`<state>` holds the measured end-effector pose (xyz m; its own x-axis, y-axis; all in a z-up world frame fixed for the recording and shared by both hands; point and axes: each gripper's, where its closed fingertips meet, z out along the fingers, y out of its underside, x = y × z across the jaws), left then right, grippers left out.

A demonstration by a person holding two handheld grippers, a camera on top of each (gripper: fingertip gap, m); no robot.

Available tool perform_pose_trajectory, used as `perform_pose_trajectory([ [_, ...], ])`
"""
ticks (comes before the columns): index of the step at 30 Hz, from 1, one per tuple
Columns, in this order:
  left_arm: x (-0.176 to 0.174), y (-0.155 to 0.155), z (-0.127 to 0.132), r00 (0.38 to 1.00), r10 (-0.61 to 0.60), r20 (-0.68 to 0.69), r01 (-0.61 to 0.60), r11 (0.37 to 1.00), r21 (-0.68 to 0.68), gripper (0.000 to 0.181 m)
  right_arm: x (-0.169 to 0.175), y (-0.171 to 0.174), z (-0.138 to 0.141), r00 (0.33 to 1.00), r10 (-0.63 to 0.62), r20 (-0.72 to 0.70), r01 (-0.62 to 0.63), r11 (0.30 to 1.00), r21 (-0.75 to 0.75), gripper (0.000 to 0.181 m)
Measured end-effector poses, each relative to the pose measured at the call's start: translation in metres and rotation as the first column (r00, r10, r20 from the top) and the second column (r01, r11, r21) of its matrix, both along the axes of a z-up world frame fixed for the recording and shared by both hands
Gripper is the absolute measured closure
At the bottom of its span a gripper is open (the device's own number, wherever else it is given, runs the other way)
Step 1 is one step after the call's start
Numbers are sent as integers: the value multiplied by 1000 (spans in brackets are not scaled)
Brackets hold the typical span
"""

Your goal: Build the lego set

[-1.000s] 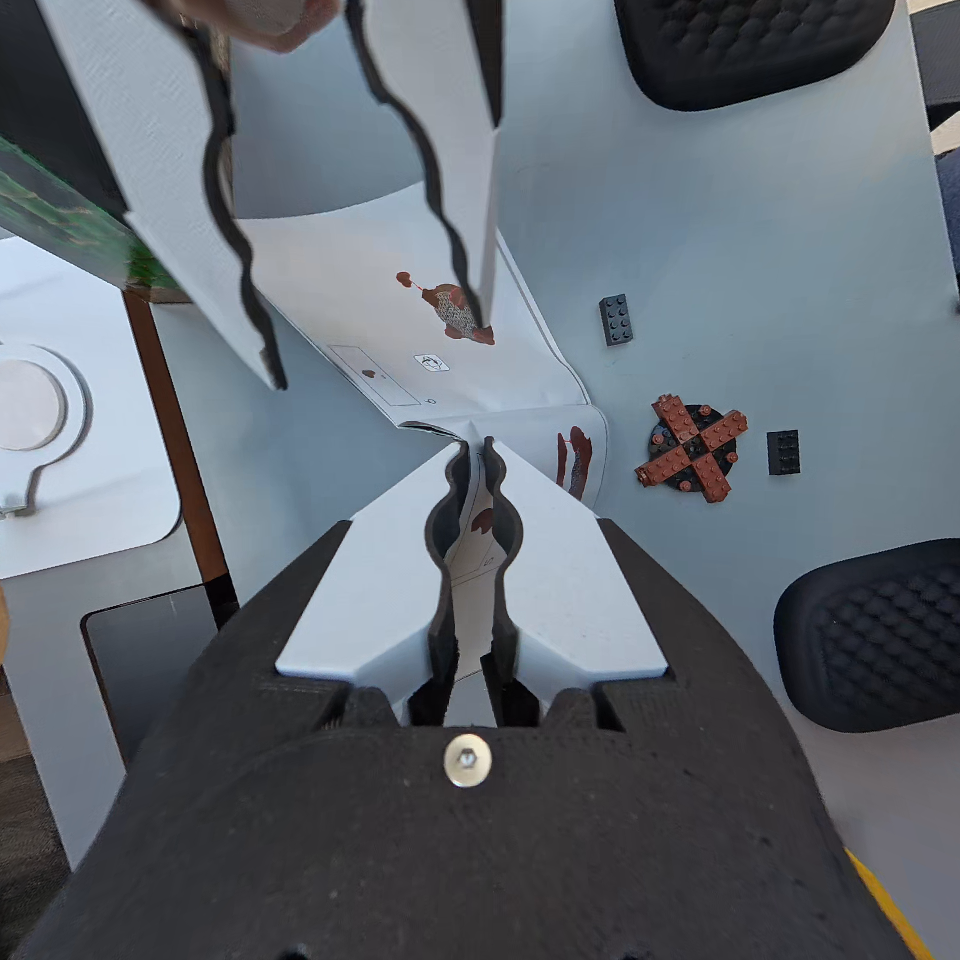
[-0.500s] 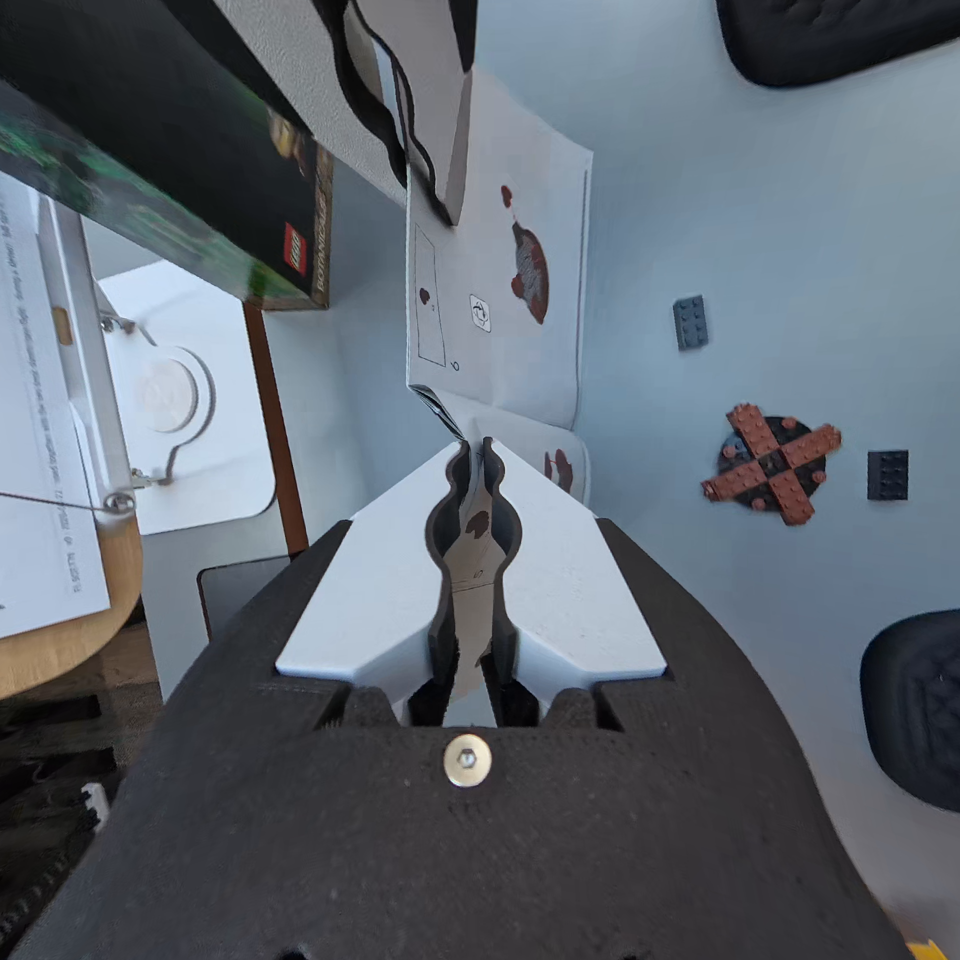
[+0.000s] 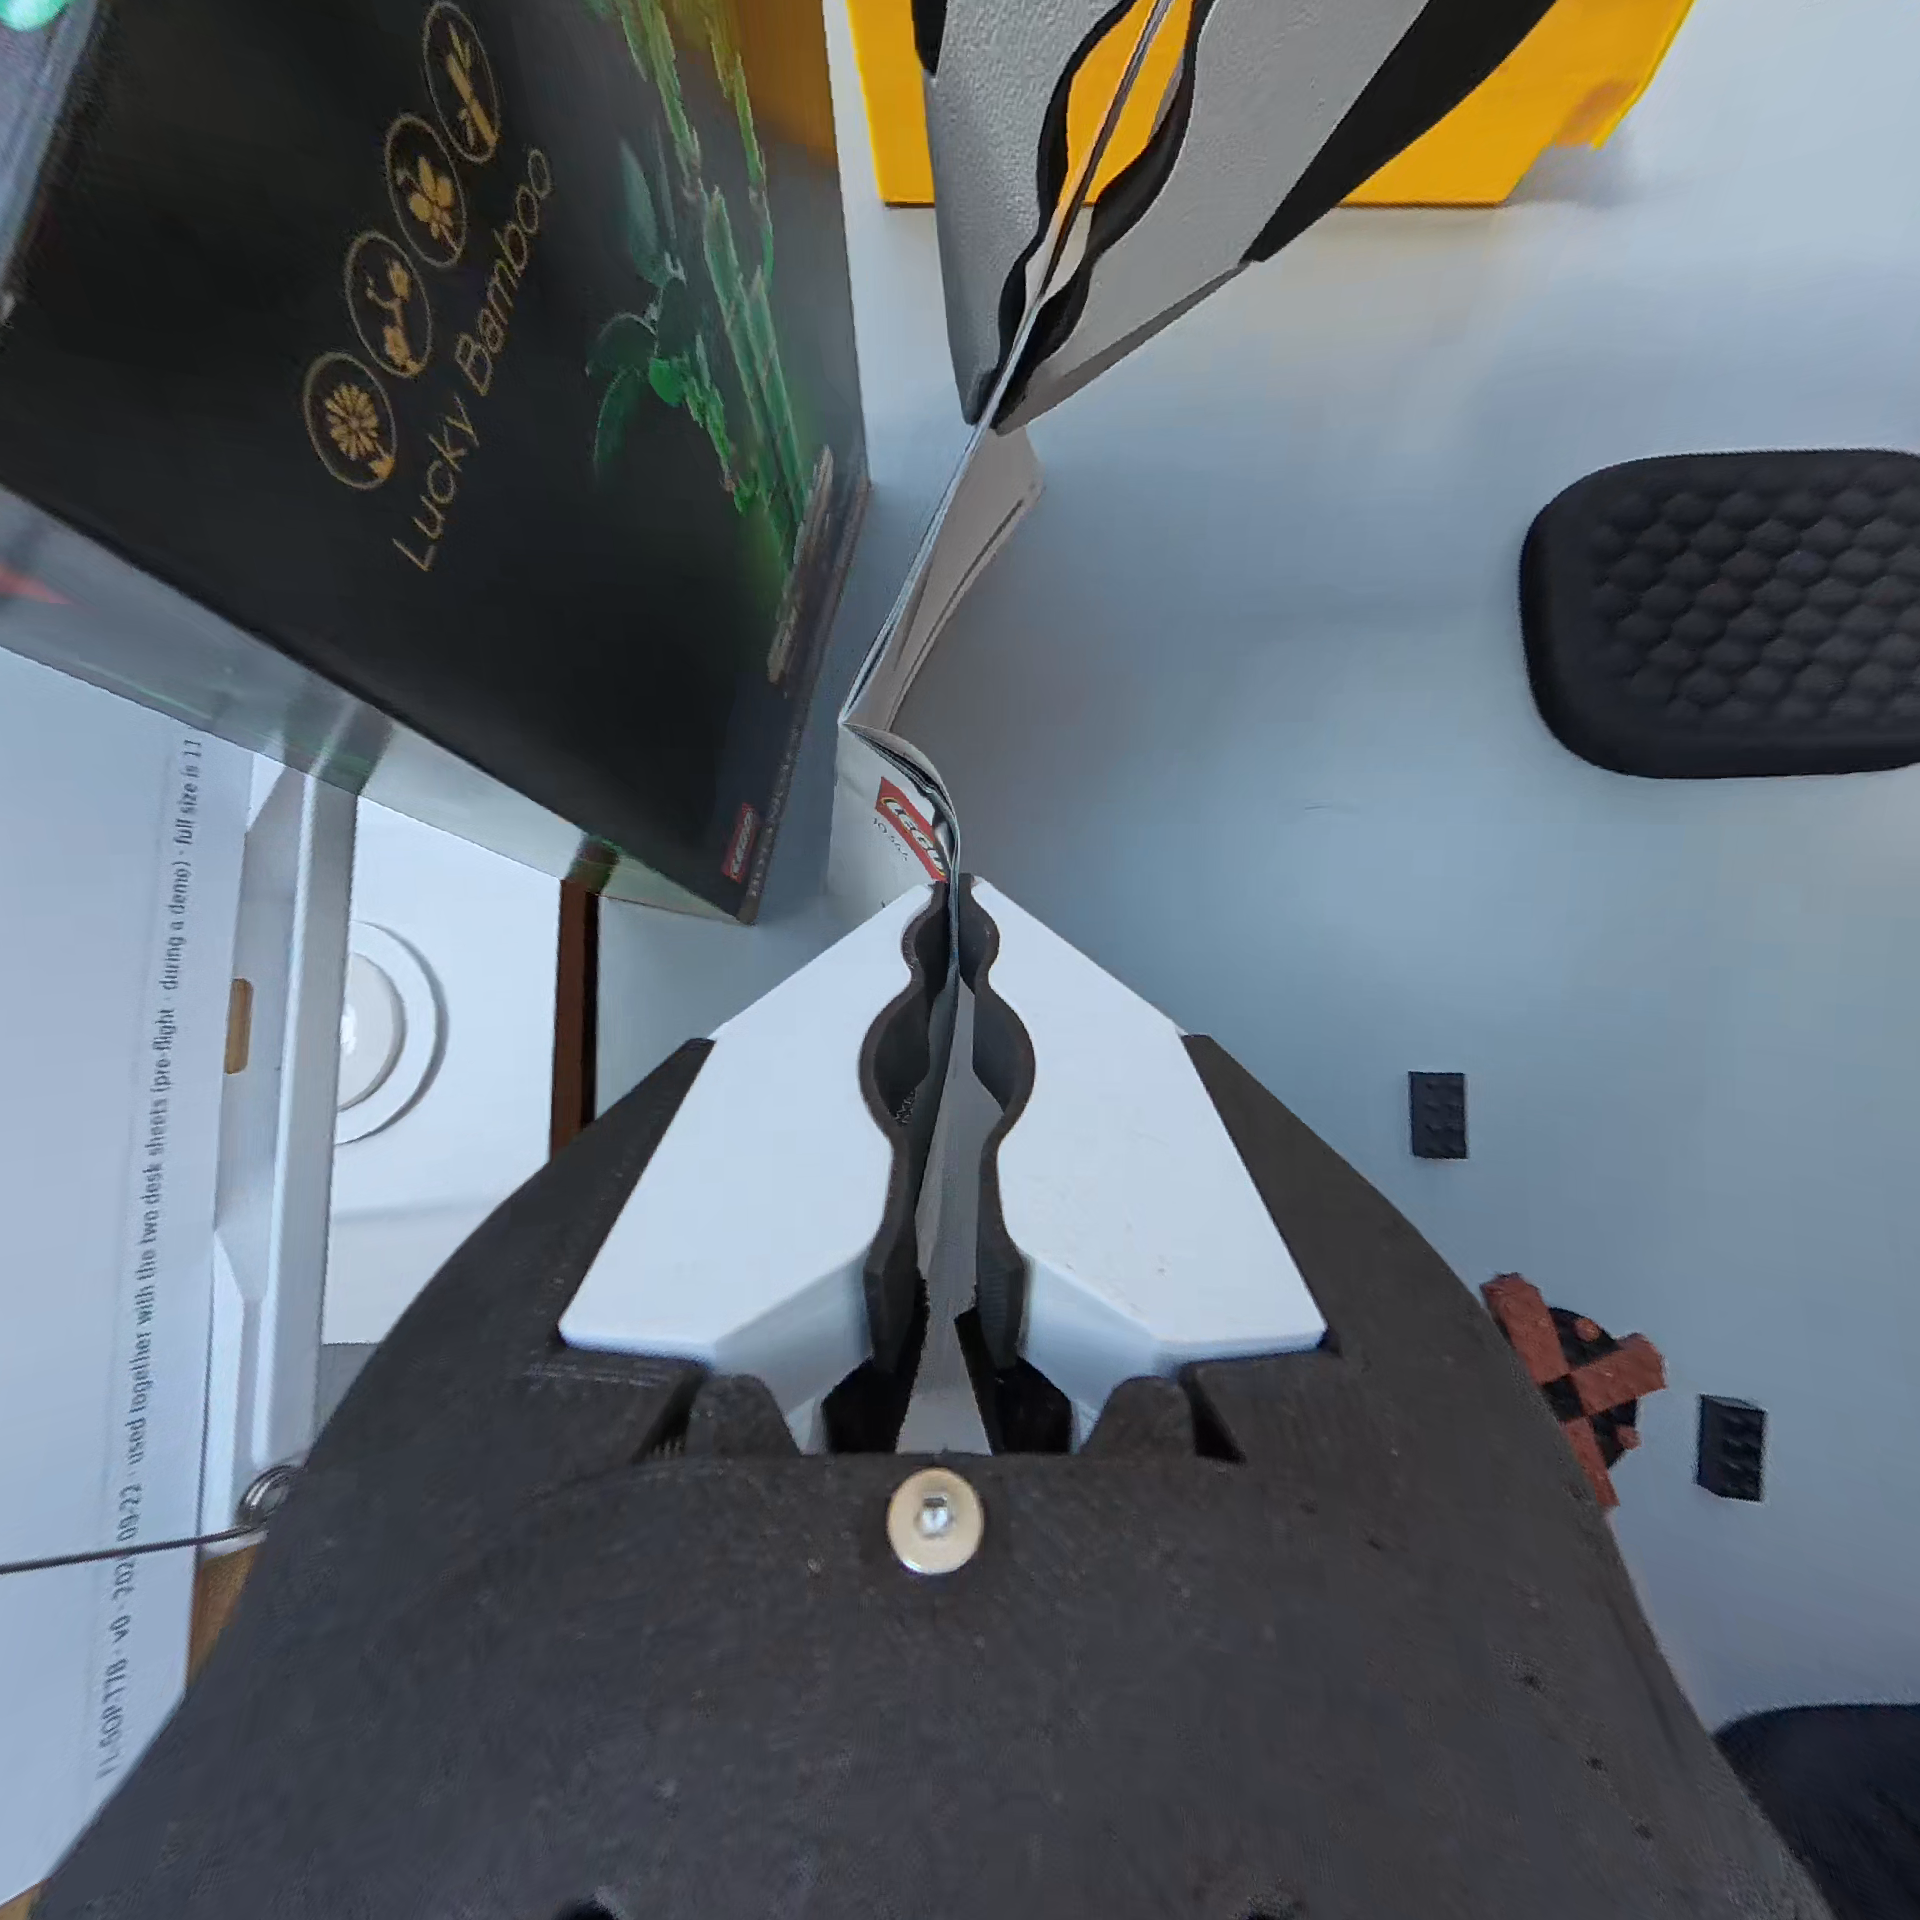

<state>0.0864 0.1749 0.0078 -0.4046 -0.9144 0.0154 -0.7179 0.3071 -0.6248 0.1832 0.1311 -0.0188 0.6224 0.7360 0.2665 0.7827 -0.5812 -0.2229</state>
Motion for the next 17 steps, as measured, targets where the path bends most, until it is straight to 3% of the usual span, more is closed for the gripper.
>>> perform_pose_trajectory([
  [1,-2,-4,2,1000,-9,-19,8,999,-35,181,-4,-7,0,999,14,-38,-16,999,-39,180],
  [7,-2,11,3,997,48,-53,-51,997,-59,181,4,10,9,998,-23,-56,21,999,-27,176],
  [9,1,22,-3,994,95,-62,-98,994,-48,181,11,24,10,999,-32,2,32,998,53,161],
  [14,9,38,-7,990,139,-30,-140,990,-27,180,15,35,27,994,6,112,-40,954,297,154],
  [17,10,46,-8,989,148,-27,-148,989,12,178,12,27,45,997,-4,82,-31,906,423,154],
])
